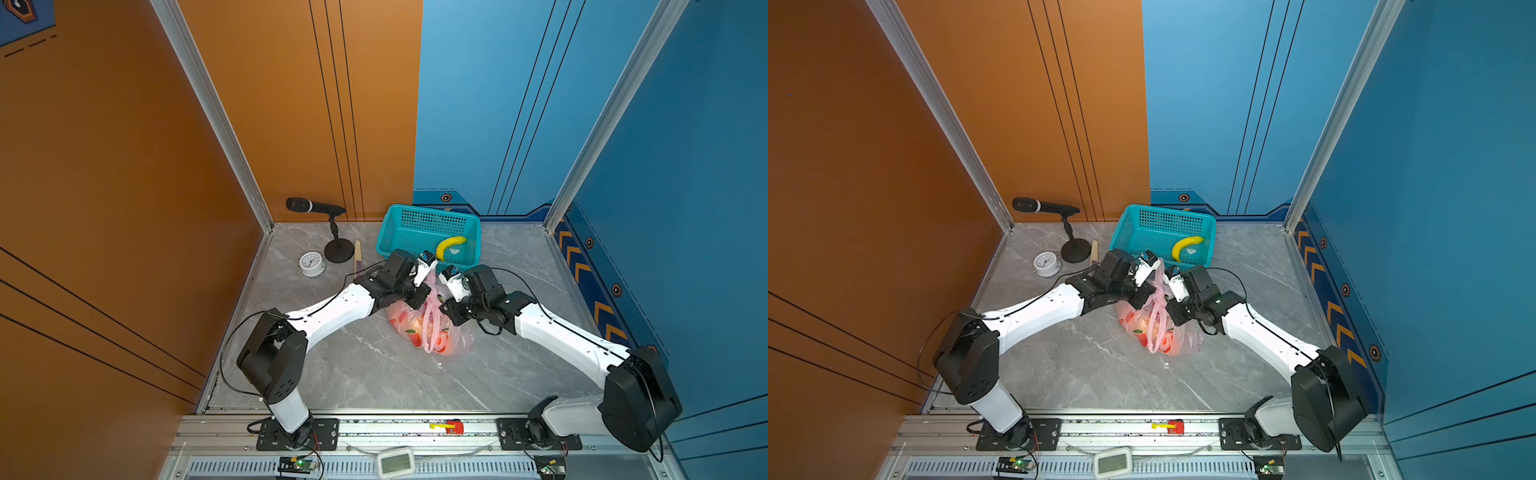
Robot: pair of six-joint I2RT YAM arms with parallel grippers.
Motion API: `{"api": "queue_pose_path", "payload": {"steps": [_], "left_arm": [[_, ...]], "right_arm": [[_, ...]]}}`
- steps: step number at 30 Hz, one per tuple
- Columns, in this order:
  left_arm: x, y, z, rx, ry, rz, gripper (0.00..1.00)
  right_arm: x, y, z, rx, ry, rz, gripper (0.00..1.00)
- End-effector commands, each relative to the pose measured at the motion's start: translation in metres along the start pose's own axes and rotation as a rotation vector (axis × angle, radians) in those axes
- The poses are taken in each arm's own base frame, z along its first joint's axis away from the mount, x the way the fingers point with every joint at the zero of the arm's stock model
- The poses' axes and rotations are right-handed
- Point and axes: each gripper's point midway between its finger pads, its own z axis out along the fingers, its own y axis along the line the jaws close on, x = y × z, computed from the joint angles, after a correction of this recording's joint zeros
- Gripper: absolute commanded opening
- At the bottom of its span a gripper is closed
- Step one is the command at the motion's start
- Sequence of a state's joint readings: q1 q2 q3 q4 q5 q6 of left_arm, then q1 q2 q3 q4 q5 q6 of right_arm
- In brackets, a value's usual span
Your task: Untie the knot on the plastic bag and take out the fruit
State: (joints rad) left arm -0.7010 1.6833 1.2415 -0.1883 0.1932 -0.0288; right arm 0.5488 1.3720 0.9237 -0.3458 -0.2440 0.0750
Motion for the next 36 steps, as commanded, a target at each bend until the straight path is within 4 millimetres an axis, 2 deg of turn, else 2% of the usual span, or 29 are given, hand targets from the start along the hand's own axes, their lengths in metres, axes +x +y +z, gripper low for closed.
{"api": "queue_pose_path", "payload": {"steps": [1, 6, 8, 10, 23, 36], "left_arm": [[-0.008, 0.009, -0.009, -0.039, -0.019, -0.022, 0.00], [-0.009, 0.021, -0.016, -0.089, -0.034, -0.055, 0.00], [-0.006, 0.026, -0.018, -0.107, -0.033, -0.078, 0.00], [-0.014, 0.031, -0.021, -0.118, -0.070, -0.093, 0.00], [-0.010, 0.053, -0.031, -0.191, -0.086, -0.173, 0.00], [0.001, 0.081, -0.052, -0.278, -0.113, -0.236, 0.01]], "right_arm": [[0.005, 0.001, -0.002, -0.013, 0.004, 0.010, 0.09], [0.005, -0.004, -0.009, 0.012, -0.032, 0.017, 0.00], [0.005, -0.006, -0.012, 0.021, -0.050, 0.021, 0.00], [0.005, -0.008, -0.015, 0.029, -0.064, 0.026, 0.00], [0.010, -0.019, -0.026, 0.065, -0.103, 0.064, 0.00], [0.024, -0.047, -0.036, 0.155, -0.135, 0.167, 0.00]]}}
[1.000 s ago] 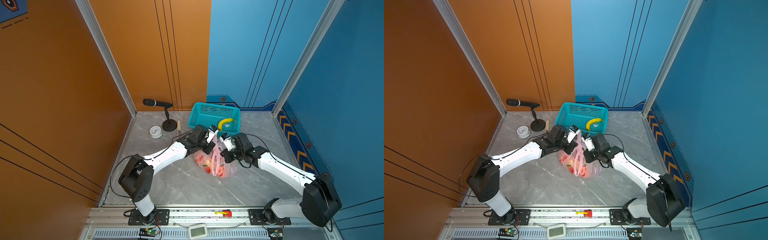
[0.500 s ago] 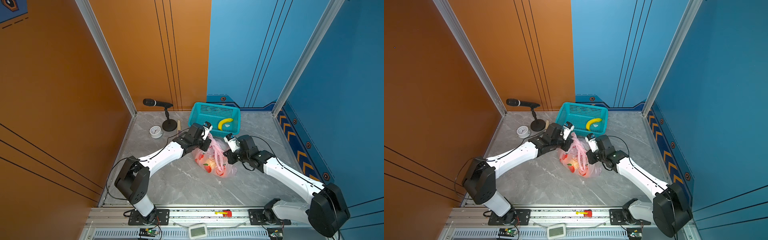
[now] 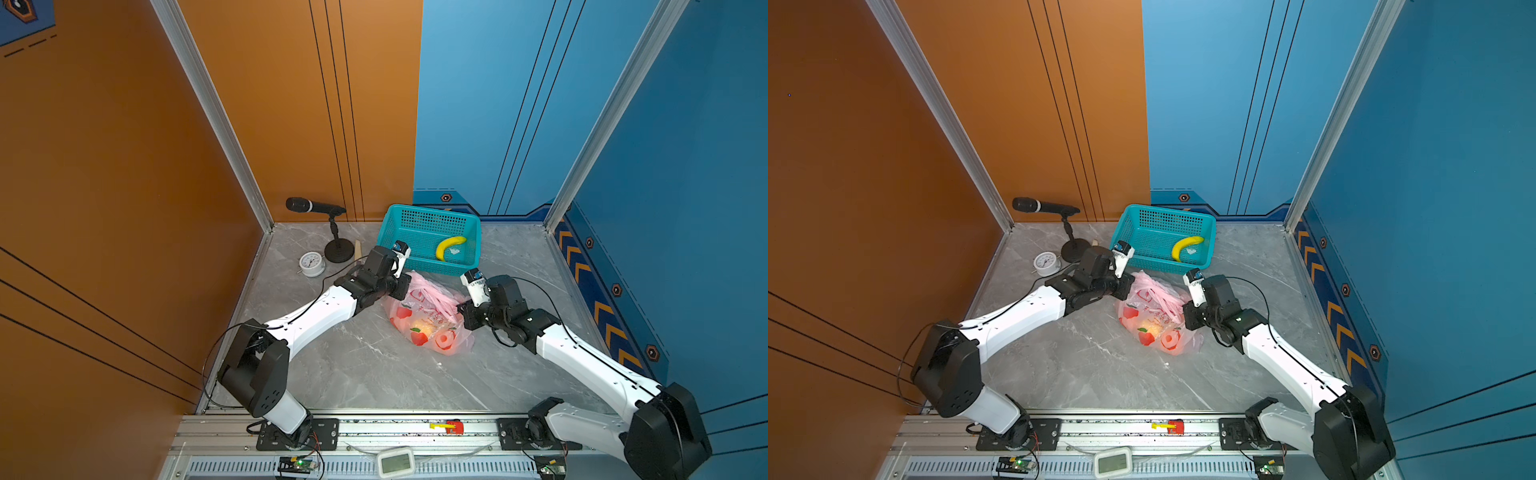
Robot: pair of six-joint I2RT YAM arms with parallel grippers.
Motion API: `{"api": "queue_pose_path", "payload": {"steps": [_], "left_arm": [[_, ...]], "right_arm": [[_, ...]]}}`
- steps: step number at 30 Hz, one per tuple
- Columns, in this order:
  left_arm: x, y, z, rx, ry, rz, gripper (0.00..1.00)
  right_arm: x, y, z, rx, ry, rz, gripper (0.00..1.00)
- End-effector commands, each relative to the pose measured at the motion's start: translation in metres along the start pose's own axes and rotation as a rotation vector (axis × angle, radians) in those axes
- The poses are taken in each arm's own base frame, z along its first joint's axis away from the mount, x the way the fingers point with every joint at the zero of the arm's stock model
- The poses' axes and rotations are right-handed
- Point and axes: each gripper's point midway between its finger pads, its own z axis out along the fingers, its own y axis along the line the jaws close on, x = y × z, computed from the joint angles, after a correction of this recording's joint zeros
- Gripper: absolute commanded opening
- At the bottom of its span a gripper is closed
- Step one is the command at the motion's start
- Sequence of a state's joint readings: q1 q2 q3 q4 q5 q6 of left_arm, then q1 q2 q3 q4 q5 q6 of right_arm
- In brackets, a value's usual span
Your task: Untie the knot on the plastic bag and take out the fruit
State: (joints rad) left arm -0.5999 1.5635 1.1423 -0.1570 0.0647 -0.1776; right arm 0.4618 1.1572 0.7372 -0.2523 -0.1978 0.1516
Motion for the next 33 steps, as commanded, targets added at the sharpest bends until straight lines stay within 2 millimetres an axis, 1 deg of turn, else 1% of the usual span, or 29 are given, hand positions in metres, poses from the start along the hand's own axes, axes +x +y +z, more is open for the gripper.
{"api": "queue_pose_path", "payload": {"steps": [1, 6, 8, 10, 11, 13, 16, 18, 20, 23, 26, 28, 31, 33], "left_arm": [[-0.005, 0.024, -0.011, -0.083, -0.040, -0.037, 0.01], [-0.002, 0.030, -0.017, -0.090, -0.054, -0.057, 0.03], [-0.004, 0.026, -0.019, -0.076, -0.061, -0.056, 0.07], [-0.007, 0.022, -0.022, -0.056, -0.071, -0.059, 0.11], [-0.009, 0.021, -0.024, -0.052, -0.077, -0.063, 0.12], [-0.016, 0.018, -0.031, -0.043, -0.099, -0.066, 0.17], [-0.027, 0.011, -0.042, -0.023, -0.132, -0.047, 0.24], [-0.034, -0.005, -0.048, 0.019, -0.149, 0.013, 0.31], [-0.038, -0.018, -0.050, 0.045, -0.157, 0.076, 0.35], [-0.039, -0.034, -0.047, 0.071, -0.143, 0.164, 0.38], [-0.037, -0.046, -0.042, 0.100, -0.119, 0.259, 0.41], [-0.029, -0.053, -0.038, 0.131, -0.076, 0.328, 0.43], [-0.026, -0.064, -0.031, 0.165, -0.036, 0.419, 0.45], [-0.023, -0.066, -0.024, 0.164, -0.003, 0.459, 0.46]], "right_arm": [[0.008, -0.018, -0.004, 0.074, -0.001, 0.053, 0.00], [0.007, -0.022, -0.009, 0.083, -0.023, 0.076, 0.00], [0.004, -0.021, -0.011, 0.079, -0.033, 0.075, 0.04], [0.000, -0.019, -0.016, 0.073, -0.048, 0.079, 0.10], [-0.004, -0.017, -0.020, 0.062, -0.063, 0.078, 0.15], [-0.012, -0.010, -0.028, 0.033, -0.093, 0.072, 0.25], [-0.026, -0.001, -0.039, 0.008, -0.139, 0.059, 0.35], [-0.034, 0.011, -0.044, -0.039, -0.152, 0.027, 0.40], [-0.041, 0.021, -0.047, -0.081, -0.154, 0.003, 0.42], [-0.047, 0.033, -0.044, -0.135, -0.130, -0.027, 0.43], [-0.047, 0.042, -0.037, -0.174, -0.077, -0.052, 0.44], [-0.046, 0.044, -0.029, -0.176, -0.046, -0.060, 0.45], [-0.042, 0.044, -0.017, -0.171, 0.003, -0.077, 0.45], [-0.040, 0.043, -0.010, -0.157, 0.035, -0.090, 0.47]]}}
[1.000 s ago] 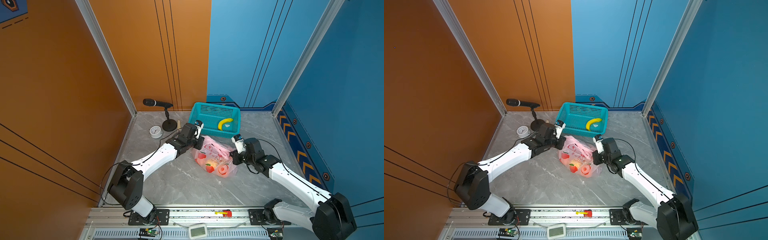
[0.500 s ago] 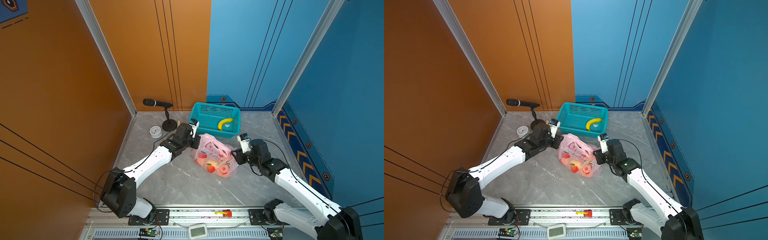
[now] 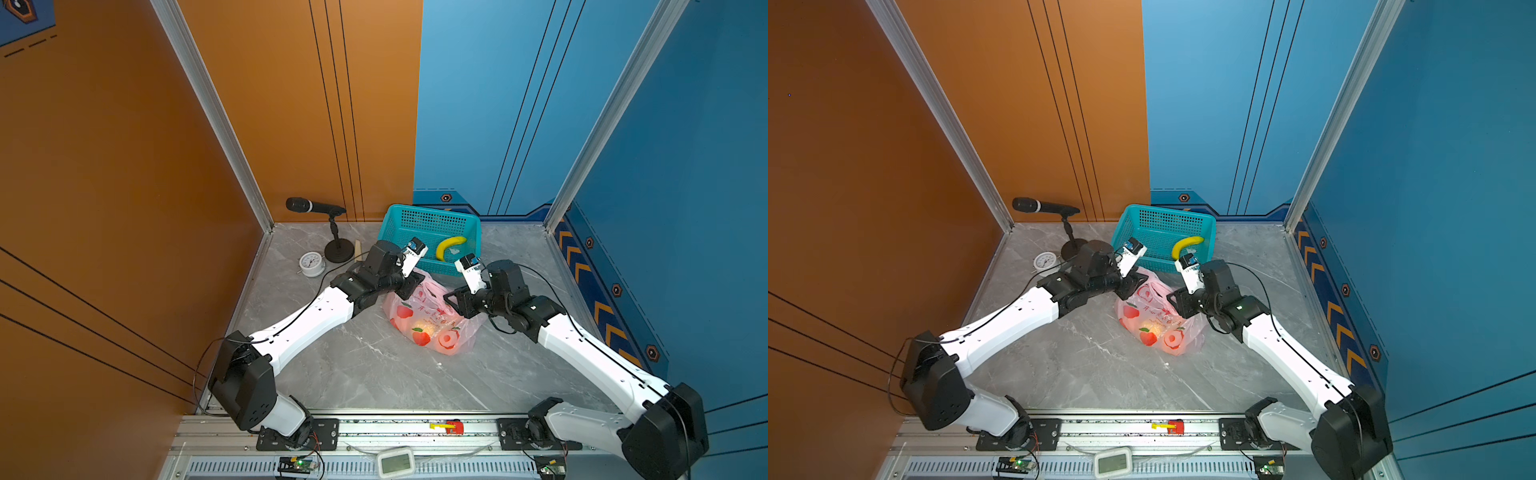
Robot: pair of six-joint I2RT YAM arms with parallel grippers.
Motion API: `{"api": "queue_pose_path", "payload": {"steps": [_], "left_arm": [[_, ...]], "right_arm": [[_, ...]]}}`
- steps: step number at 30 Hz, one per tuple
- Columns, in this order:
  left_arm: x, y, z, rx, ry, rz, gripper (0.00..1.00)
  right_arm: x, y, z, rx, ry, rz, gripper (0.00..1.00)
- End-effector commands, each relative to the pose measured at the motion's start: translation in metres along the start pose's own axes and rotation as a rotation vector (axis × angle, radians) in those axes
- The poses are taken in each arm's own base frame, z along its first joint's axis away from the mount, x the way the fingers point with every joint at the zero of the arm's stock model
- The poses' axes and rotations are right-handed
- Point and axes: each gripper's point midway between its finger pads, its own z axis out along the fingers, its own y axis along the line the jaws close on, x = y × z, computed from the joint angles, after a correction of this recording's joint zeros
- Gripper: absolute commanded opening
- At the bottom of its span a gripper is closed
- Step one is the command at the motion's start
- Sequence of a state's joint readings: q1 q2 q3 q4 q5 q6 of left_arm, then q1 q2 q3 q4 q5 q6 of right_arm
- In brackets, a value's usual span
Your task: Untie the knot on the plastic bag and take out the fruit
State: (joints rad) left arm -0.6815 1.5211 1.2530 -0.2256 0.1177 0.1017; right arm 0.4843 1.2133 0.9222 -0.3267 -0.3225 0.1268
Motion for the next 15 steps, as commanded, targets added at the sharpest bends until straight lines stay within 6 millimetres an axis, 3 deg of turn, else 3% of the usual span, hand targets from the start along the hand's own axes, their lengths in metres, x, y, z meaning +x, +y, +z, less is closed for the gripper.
{"api": "queue_pose_path", "payload": {"steps": [1, 5, 12, 15], "left_arm": [[0.009, -0.011, 0.010, 0.055, 0.083, 0.127, 0.47], [0.014, -0.012, 0.022, 0.067, 0.117, 0.149, 0.53], [0.025, -0.014, 0.037, 0.074, 0.162, 0.177, 0.55], [0.029, -0.013, 0.042, 0.065, 0.187, 0.182, 0.52]], "right_arm": [[0.008, 0.002, 0.008, 0.001, 0.081, -0.036, 0.50], [0.017, -0.004, 0.019, 0.021, 0.123, -0.044, 0.49], [0.023, -0.005, 0.025, 0.019, 0.141, -0.048, 0.23], [0.024, -0.002, 0.026, -0.001, 0.144, -0.049, 0.15]]}}
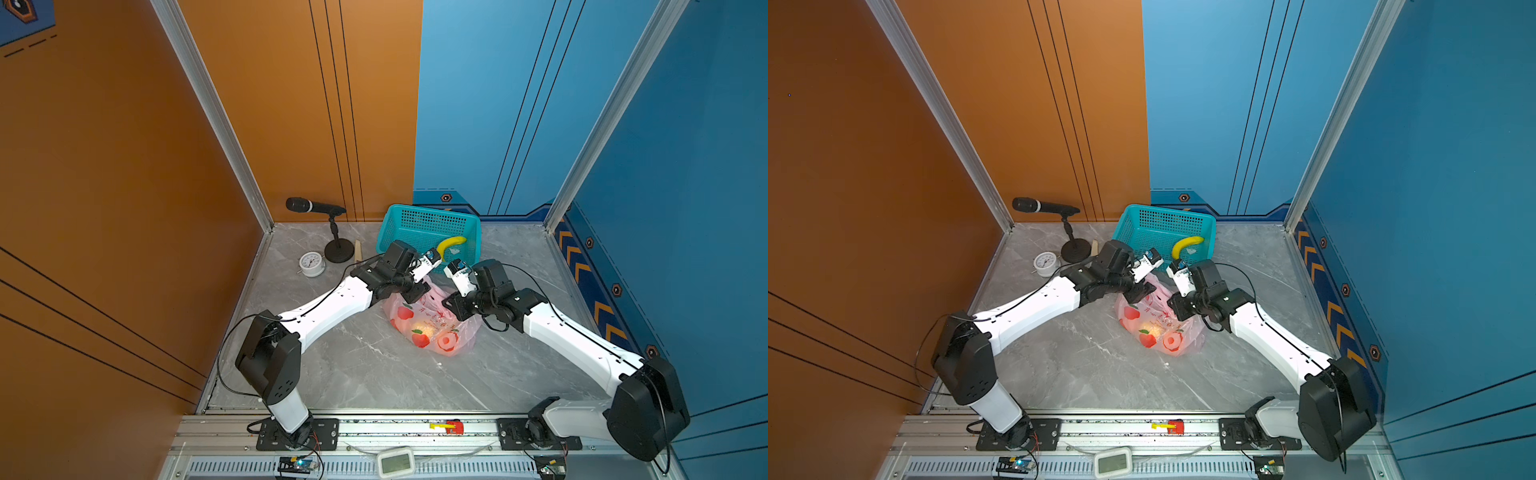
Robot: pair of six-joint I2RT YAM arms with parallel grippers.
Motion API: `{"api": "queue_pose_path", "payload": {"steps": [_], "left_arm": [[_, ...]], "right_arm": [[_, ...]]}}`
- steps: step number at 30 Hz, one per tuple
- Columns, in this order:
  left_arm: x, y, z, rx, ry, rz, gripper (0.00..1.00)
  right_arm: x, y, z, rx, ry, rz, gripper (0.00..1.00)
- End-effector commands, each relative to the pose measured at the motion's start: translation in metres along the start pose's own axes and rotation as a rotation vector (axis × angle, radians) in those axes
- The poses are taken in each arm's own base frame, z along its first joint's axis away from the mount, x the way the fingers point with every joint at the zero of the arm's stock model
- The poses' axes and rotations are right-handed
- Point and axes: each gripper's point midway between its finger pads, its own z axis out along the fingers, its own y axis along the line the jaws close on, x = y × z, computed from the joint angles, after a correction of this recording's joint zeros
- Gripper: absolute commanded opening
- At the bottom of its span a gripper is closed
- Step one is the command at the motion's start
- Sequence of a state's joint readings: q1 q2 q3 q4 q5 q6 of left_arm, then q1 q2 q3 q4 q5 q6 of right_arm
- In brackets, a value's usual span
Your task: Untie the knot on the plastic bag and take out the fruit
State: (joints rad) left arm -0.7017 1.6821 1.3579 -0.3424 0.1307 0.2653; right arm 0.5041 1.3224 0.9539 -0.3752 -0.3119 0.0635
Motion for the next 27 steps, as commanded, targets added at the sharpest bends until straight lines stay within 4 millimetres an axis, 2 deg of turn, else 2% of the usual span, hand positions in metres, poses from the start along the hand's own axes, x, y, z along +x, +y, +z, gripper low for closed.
{"api": "queue_pose_path", "payload": {"steps": [1, 6, 9, 14, 19, 23, 27], "left_arm": [[-0.001, -0.001, 0.004, 0.001, 0.034, 0.026, 0.51], [0.009, 0.005, 0.012, -0.025, 0.103, 0.010, 0.45], [0.007, 0.004, 0.012, -0.026, 0.098, -0.008, 0.37], [0.004, 0.018, 0.008, -0.107, 0.095, -0.052, 0.17], [0.002, 0.029, -0.001, -0.158, 0.068, -0.089, 0.04], [-0.004, 0.039, -0.015, -0.195, 0.017, -0.159, 0.00], [-0.008, 0.051, -0.030, -0.204, -0.072, -0.230, 0.00]], "right_arm": [[0.002, 0.002, 0.001, -0.007, 0.017, -0.006, 0.13], [-0.001, 0.001, 0.001, -0.001, -0.004, 0.000, 0.04], [-0.003, 0.001, -0.001, 0.000, -0.012, 0.001, 0.01], [-0.004, 0.000, -0.005, 0.012, -0.029, 0.009, 0.00], [-0.009, -0.002, -0.014, 0.034, -0.086, 0.014, 0.00], [-0.009, -0.008, -0.024, 0.069, -0.123, 0.033, 0.00], [-0.009, -0.010, -0.033, 0.077, -0.163, 0.048, 0.00]]}}
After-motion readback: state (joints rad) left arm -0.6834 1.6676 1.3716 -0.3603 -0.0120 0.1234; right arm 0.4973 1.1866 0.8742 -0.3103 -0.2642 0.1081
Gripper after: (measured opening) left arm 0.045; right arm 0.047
